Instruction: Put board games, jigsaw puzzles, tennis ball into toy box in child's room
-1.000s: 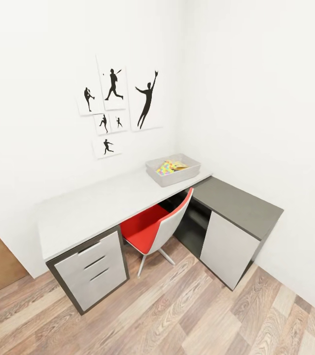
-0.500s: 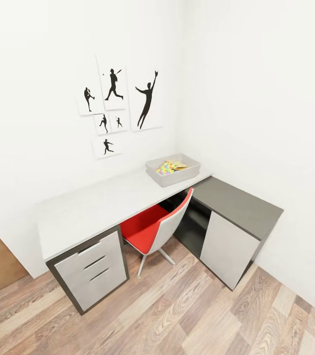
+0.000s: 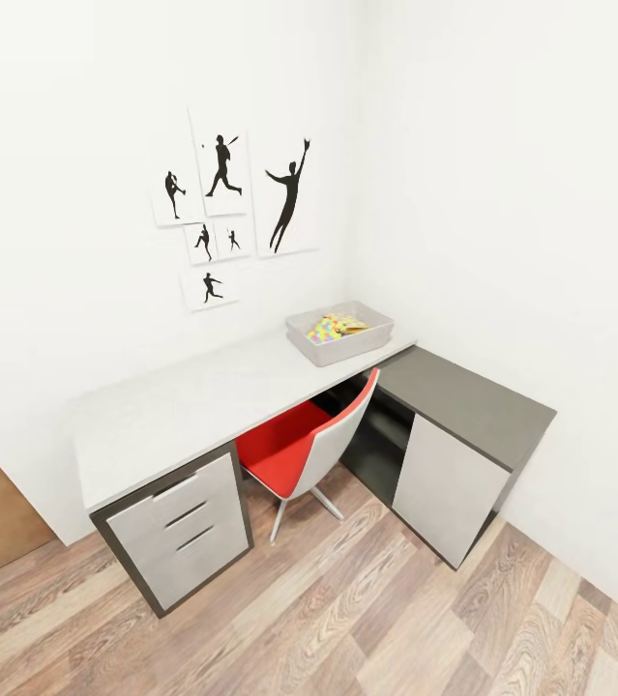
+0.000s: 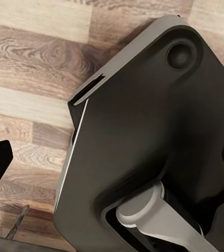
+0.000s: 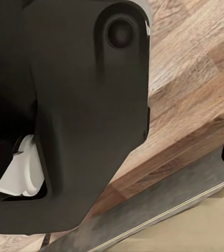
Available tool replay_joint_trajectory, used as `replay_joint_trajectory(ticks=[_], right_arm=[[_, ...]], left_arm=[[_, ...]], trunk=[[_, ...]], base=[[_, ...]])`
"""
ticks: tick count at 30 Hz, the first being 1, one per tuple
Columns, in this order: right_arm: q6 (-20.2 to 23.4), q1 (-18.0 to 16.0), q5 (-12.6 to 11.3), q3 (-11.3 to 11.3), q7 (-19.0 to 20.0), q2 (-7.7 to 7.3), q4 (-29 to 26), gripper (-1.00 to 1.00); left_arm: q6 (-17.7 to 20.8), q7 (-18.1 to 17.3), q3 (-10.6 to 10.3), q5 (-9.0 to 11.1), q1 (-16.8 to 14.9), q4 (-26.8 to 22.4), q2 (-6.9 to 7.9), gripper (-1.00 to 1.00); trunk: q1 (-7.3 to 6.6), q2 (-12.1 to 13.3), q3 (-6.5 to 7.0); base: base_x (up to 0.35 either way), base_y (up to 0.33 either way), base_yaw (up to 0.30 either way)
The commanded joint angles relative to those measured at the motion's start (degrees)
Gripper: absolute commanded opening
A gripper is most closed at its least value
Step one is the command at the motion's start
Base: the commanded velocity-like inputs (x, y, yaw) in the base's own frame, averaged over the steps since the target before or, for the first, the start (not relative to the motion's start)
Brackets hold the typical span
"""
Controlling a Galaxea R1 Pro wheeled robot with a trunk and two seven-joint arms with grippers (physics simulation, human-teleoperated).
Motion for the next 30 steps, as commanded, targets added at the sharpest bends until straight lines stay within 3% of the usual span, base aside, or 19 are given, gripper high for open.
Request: replay_joint_trajectory(ticks=[1,30], right_arm=[[0.3,0.0,-0.5,0.5,-0.2,-0.02,-0.2,1.0],[-0.1,-0.6,-0.7,0.2,-0.2,0.11,-0.5,1.0]], left_arm=[[0.2,-0.2,0.2,0.4,0.0,-0.1,-0.07,1.0],[0.2,-0.2,0.3,0.4,0.0,-0.1,-0.34,1.0]], trunk=[[0.03,-0.1,-0.1],[0.03,-0.1,-0.1]], base=[[0.0,0.0,0.0],[0.0,0.0,0.0]])
